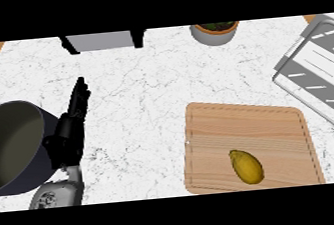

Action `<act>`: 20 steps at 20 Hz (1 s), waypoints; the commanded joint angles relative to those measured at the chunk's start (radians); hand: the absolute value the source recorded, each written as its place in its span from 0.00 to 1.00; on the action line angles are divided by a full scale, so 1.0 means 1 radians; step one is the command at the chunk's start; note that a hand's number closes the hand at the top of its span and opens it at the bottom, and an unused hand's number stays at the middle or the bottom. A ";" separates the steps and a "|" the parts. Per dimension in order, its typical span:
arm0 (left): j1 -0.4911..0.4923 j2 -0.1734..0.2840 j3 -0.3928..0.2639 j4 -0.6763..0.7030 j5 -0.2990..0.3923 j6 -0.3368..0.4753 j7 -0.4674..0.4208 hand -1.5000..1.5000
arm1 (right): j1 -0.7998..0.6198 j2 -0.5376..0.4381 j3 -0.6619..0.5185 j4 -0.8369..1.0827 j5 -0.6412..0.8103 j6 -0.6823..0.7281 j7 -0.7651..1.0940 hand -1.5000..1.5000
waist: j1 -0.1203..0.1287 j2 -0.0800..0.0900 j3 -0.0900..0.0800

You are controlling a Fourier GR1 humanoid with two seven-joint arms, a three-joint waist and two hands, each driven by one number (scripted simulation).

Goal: Pick the pear from the cutting board and place it in the tiered basket

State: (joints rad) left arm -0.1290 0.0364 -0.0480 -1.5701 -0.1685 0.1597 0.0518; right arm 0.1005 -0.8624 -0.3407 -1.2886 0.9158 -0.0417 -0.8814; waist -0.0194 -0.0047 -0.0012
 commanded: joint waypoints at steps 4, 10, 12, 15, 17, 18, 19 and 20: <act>0.029 0.008 0.002 -0.028 0.015 -0.018 0.002 0.50 | 0.027 -0.125 -0.239 -0.169 -0.264 0.298 0.004 1.00 | -0.003 -0.002 -0.001; 0.011 -0.012 -0.011 -0.015 0.007 -0.004 -0.002 0.50 | -0.023 -0.295 -0.411 -0.075 -0.383 0.487 0.011 1.00 | 0.008 0.001 0.000; 0.017 0.020 0.000 -0.015 0.023 -0.043 -0.016 0.50 | -0.095 -0.270 -0.325 -0.061 -0.398 0.517 0.097 1.00 | 0.025 0.005 0.001; -0.068 -0.033 -0.019 0.046 -0.027 0.025 0.006 0.50 | -0.144 -0.343 -0.351 -0.062 -0.541 0.692 0.176 1.00 | 0.016 0.006 -0.001; -0.008 0.002 -0.015 -0.028 0.002 -0.015 0.028 0.50 | -0.145 -0.305 -0.328 -0.023 -0.594 0.708 0.194 1.00 | 0.028 0.003 0.000; 0.011 -0.021 -0.038 0.012 -0.013 -0.004 -0.033 0.50 | -0.193 -0.312 -0.284 -0.054 -0.627 0.742 0.276 1.00 | 0.039 0.007 -0.001; -0.036 -0.003 -0.015 -0.012 0.000 -0.014 0.032 0.50 | -0.193 -0.320 -0.279 -0.030 -0.633 0.739 0.262 1.00 | 0.033 0.006 0.000; 0.001 -0.035 -0.055 -0.030 -0.043 0.036 0.020 0.50 | -0.221 -0.301 -0.242 -0.052 -0.606 0.679 0.286 1.00 | 0.033 0.006 0.001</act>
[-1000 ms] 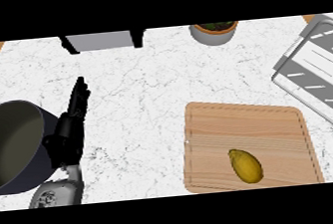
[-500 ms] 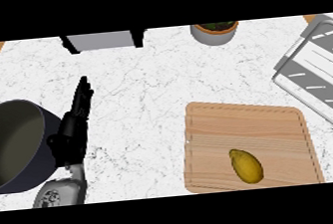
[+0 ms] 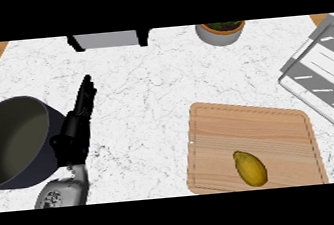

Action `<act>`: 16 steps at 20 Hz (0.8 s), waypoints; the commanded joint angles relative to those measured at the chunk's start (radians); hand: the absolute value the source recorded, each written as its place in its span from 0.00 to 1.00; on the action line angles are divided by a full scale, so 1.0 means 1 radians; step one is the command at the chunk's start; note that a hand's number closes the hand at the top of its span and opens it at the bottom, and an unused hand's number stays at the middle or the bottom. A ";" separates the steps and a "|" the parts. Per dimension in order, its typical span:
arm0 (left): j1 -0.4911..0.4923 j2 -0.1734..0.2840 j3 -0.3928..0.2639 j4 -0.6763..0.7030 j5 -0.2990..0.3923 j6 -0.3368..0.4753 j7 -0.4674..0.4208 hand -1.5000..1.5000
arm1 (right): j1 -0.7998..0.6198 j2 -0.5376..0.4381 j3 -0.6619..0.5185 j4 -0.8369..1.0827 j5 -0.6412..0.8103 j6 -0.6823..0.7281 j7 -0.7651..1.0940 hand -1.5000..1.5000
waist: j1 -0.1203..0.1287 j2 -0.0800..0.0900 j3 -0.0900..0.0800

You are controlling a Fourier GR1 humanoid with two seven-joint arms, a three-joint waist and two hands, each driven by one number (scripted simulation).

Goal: Pick the pear from the cutting board and place it in the tiered basket

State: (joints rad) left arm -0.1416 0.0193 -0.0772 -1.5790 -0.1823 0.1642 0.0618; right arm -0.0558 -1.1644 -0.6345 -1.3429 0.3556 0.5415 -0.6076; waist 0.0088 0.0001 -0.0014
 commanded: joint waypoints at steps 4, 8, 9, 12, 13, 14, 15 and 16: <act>-0.014 0.020 0.037 0.069 0.041 -0.034 -0.052 0.50 | -0.158 0.034 0.126 -0.025 -0.069 0.075 0.132 1.00 | 0.000 0.002 0.001; -0.022 -0.006 0.001 0.028 0.013 -0.016 -0.015 0.50 | -0.336 0.028 0.281 0.135 0.048 -0.052 0.137 1.00 | 0.020 0.007 0.001; 0.005 0.008 0.004 -0.001 0.018 -0.026 -0.014 0.50 | -0.379 0.031 0.306 0.157 0.063 -0.058 0.144 1.00 | 0.023 0.006 0.001; 0.017 -0.010 -0.027 -0.019 0.003 -0.023 0.010 0.50 | -0.472 0.035 0.356 0.286 0.130 -0.097 0.095 1.00 | 0.028 0.007 0.002; -0.036 -0.012 -0.002 0.080 -0.003 -0.010 -0.064 0.50 | -0.510 0.050 0.381 0.316 0.158 -0.135 0.072 1.00 | 0.030 0.012 0.001; 0.030 -0.007 -0.012 -0.011 0.007 -0.017 -0.041 0.50 | -0.535 0.040 0.378 0.347 0.173 -0.135 0.063 1.00 | 0.026 0.007 0.002; -0.028 -0.005 0.021 0.081 0.010 -0.009 -0.071 0.50 | -0.553 0.048 0.392 0.389 0.197 -0.157 0.031 1.00 | 0.020 0.008 0.001; -0.054 0.015 0.037 0.067 0.026 -0.029 -0.026 0.50 | -0.538 0.095 0.421 0.393 0.234 -0.217 0.017 1.00 | 0.020 0.008 0.002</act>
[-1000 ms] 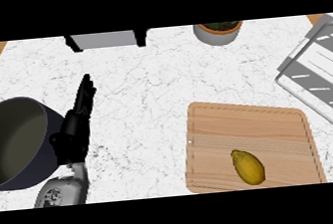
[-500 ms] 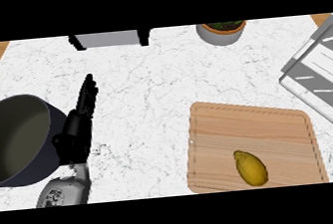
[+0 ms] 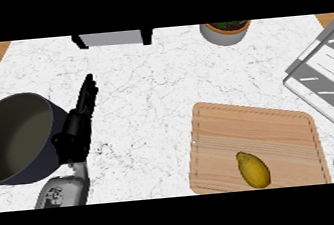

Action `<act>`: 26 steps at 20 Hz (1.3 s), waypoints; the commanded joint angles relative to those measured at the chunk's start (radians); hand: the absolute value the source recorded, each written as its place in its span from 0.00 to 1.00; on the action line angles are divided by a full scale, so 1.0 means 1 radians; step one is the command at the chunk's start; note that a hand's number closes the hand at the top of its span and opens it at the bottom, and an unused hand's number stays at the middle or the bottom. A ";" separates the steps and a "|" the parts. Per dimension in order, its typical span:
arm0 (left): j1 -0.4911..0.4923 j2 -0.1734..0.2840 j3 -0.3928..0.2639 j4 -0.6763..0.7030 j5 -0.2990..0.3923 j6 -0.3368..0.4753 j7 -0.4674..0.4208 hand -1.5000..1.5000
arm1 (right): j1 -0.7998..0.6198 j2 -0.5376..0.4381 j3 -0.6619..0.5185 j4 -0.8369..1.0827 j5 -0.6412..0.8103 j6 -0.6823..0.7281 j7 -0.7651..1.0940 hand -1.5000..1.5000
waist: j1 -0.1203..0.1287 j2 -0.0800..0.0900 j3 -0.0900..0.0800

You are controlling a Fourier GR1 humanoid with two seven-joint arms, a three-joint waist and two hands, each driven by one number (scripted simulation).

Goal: Pick the pear from the cutting board and place it in the tiered basket

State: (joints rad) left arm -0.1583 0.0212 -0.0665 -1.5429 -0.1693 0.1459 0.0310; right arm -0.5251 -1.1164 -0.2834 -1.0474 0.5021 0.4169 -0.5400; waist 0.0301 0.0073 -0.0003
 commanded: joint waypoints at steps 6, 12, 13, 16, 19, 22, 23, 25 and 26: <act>-0.028 0.008 0.015 0.003 0.002 -0.005 0.020 0.50 | -0.149 0.093 0.062 0.319 0.103 -0.058 -0.018 1.00 | -0.001 0.002 0.001; 0.028 -0.008 -0.019 -0.044 -0.006 -0.004 0.015 0.50 | -0.260 0.100 0.046 0.469 0.059 0.098 -0.067 0.00 | -0.003 -0.001 0.001; 0.034 -0.020 -0.025 -0.051 -0.009 0.007 0.005 0.50 | -0.290 0.112 0.024 0.499 0.037 0.114 -0.039 0.00 | 0.002 0.000 0.001; 0.015 0.005 -0.005 -0.046 0.005 -0.015 0.010 0.50 | -0.352 0.070 -0.037 0.604 -0.005 0.168 -0.033 0.00 | 0.009 0.003 0.002; 0.052 -0.013 -0.025 -0.013 -0.009 -0.005 -0.025 0.50 | -0.385 0.064 -0.125 0.659 -0.080 0.160 0.043 0.00 | -0.002 0.001 0.001; 0.005 -0.007 -0.018 -0.040 -0.014 -0.001 0.024 0.50 | -0.398 -0.007 -0.168 0.753 -0.081 0.110 0.086 0.00 | 0.008 0.009 0.003; 0.003 -0.001 -0.012 -0.057 -0.012 0.000 0.030 0.50 | -0.368 -0.038 -0.185 0.784 -0.088 0.112 0.070 0.00 | 0.008 0.011 0.005; 0.004 -0.001 -0.013 -0.032 -0.006 -0.012 0.018 0.50 | -0.376 -0.095 -0.215 0.836 -0.115 0.184 0.113 0.00 | 0.001 0.011 0.005; -0.009 -0.011 -0.015 -0.046 -0.004 -0.005 0.043 0.50 | -0.365 -0.091 -0.223 0.860 -0.117 0.165 0.111 0.00 | 0.011 0.016 0.007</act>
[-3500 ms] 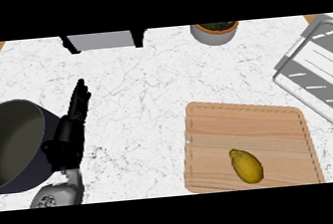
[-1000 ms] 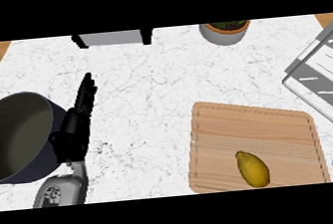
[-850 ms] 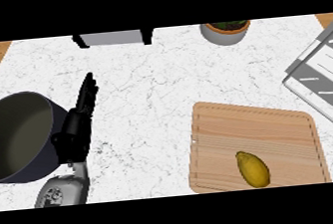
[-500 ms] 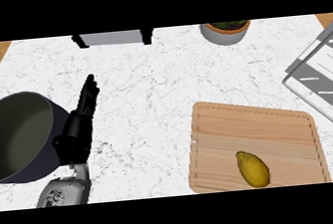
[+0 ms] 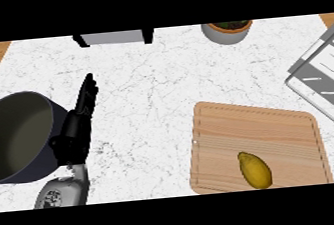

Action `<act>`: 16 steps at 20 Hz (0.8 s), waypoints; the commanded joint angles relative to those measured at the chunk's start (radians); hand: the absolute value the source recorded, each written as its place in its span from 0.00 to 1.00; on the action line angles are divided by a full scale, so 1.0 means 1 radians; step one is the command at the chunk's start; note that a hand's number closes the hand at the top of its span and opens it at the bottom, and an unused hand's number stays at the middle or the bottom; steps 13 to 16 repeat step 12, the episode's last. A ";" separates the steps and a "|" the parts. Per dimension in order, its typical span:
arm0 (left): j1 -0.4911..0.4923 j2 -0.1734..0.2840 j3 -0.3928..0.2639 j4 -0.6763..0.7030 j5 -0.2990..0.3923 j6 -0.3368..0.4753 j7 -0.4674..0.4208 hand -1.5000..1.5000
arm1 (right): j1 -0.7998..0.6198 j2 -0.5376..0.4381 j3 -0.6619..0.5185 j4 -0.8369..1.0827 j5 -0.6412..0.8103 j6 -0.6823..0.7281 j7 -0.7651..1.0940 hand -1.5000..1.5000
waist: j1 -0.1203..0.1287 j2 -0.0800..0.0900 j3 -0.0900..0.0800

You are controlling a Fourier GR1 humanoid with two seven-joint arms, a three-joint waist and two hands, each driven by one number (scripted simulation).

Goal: Pick the pear from the cutting board and place it in the tiered basket

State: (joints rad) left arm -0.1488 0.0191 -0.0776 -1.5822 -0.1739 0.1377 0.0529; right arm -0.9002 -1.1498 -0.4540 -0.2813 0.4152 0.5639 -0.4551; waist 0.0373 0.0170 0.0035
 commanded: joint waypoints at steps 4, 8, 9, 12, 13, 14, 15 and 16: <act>-0.041 0.006 0.014 0.004 -0.009 0.011 0.032 0.50 | 0.042 -0.125 -0.110 0.161 -0.082 0.101 0.017 0.00 | -0.009 0.009 0.007; 0.013 -0.002 0.005 -0.007 -0.006 0.018 -0.004 0.50 | 0.117 -0.168 -0.126 0.184 -0.096 0.150 -0.031 0.00 | -0.014 0.009 0.012; 0.014 -0.005 0.015 0.009 0.005 0.017 -0.023 0.50 | 0.136 -0.170 -0.135 0.192 -0.105 0.159 -0.047 0.00 | -0.029 0.012 0.013; 0.009 0.007 0.022 -0.015 0.015 0.005 -0.005 0.50 | 0.151 -0.188 -0.148 0.195 -0.120 0.188 -0.043 0.00 | -0.021 0.008 0.015; 0.009 0.007 0.022 -0.015 0.015 0.005 -0.005 0.50 | 0.151 -0.188 -0.148 0.195 -0.120 0.188 -0.043 0.00 | -0.021 0.008 0.015; 0.009 0.007 0.022 -0.015 0.015 0.005 -0.005 0.50 | 0.151 -0.188 -0.148 0.195 -0.120 0.188 -0.043 0.00 | -0.021 0.008 0.015; 0.009 0.007 0.022 -0.015 0.015 0.005 -0.005 0.50 | 0.151 -0.188 -0.148 0.195 -0.120 0.188 -0.043 0.00 | -0.021 0.008 0.015; 0.009 0.007 0.022 -0.015 0.015 0.005 -0.005 0.50 | 0.151 -0.188 -0.148 0.195 -0.120 0.188 -0.043 0.00 | -0.021 0.008 0.015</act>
